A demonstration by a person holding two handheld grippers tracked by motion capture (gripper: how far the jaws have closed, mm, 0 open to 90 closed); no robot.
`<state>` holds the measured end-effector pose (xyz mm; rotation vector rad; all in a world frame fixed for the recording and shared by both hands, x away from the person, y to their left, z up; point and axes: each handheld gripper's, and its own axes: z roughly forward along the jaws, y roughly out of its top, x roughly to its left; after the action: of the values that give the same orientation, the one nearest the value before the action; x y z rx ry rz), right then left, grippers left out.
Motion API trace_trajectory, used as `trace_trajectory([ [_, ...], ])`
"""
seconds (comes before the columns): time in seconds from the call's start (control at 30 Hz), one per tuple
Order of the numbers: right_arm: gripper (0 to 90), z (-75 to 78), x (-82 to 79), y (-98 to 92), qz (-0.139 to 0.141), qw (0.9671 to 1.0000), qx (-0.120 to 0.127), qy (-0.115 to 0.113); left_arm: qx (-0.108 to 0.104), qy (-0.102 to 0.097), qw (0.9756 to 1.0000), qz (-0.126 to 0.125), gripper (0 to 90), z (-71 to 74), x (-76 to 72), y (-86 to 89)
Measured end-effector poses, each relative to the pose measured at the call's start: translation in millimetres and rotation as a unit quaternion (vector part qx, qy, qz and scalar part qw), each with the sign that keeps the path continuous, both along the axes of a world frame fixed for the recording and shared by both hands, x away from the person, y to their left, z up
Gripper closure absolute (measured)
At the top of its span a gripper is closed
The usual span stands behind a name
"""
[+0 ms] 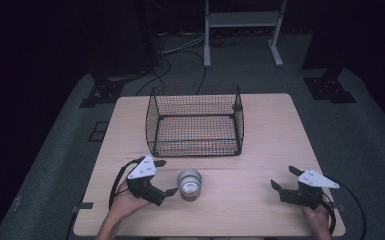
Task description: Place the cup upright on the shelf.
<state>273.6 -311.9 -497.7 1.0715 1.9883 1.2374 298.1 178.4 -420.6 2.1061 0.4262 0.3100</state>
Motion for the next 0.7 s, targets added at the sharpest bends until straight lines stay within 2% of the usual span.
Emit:
trace_trajectory([
  [0.17,13.6,0.0,-0.1,0.2,0.001,1.0000,-0.001,0.000,0.022,0.013,0.9996,-0.013,1.7,-6.7,0.8,-10.8],
  [0.3,13.6,0.0,-0.1,0.2,0.001,1.0000,-0.001,-0.001,0.030,0.017,0.9992,-0.021,1.6,-11.5,1.1,-18.0],
  [0.47,13.6,0.0,-0.2,0.2,0.002,1.0000,-0.001,-0.001,0.049,0.026,0.9980,-0.031,1.6,-16.5,3.6,-26.6],
  [0.63,13.6,0.0,-0.2,0.2,0.002,1.0000,-0.001,-0.001,0.056,0.030,0.9974,-0.034,1.6,-19.4,5.8,-31.9],
  [0.67,13.6,0.0,-0.2,0.2,0.002,1.0000,0.000,-0.001,0.065,0.030,0.9968,-0.036,1.6,-20.5,7.0,-34.2],
  [0.7,13.6,0.0,-0.2,0.2,0.002,1.0000,0.000,-0.001,0.065,0.030,0.9968,-0.036,1.6,-20.5,7.0,-34.2],
])
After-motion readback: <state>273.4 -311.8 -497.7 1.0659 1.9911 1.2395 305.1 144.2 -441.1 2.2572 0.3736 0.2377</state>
